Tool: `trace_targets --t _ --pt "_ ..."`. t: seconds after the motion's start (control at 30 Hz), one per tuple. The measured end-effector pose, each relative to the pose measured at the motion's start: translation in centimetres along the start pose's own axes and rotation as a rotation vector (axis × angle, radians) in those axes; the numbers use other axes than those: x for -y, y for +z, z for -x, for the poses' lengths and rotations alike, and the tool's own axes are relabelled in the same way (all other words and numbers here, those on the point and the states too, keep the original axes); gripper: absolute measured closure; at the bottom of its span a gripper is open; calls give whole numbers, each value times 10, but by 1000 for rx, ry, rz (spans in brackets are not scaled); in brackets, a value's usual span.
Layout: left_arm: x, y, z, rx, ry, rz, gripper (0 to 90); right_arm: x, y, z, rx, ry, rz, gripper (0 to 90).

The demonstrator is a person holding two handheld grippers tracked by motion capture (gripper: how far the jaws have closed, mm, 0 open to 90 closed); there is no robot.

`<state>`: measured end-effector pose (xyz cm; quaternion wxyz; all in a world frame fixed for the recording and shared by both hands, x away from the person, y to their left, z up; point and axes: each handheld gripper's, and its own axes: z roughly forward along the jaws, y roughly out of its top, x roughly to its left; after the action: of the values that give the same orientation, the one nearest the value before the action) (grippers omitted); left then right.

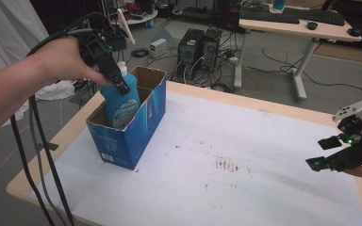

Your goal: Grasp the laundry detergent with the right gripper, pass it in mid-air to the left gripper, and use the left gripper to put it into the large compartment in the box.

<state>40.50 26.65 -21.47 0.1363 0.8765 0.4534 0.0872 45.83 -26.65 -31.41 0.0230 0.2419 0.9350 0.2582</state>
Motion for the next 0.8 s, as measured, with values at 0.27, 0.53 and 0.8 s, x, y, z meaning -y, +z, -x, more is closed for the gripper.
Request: trace_targets --t 0.27,0.53,0.8 --pt "4 17 -1 2 1 -19 374 1 1 0 2 1 -3 133" --pt "6 31 1 7 25 -39 374 2 1 0 2 2 -8 132" --pt "9 43 1 6 32 -54 374 3 1 1 -1 0 -5 133"
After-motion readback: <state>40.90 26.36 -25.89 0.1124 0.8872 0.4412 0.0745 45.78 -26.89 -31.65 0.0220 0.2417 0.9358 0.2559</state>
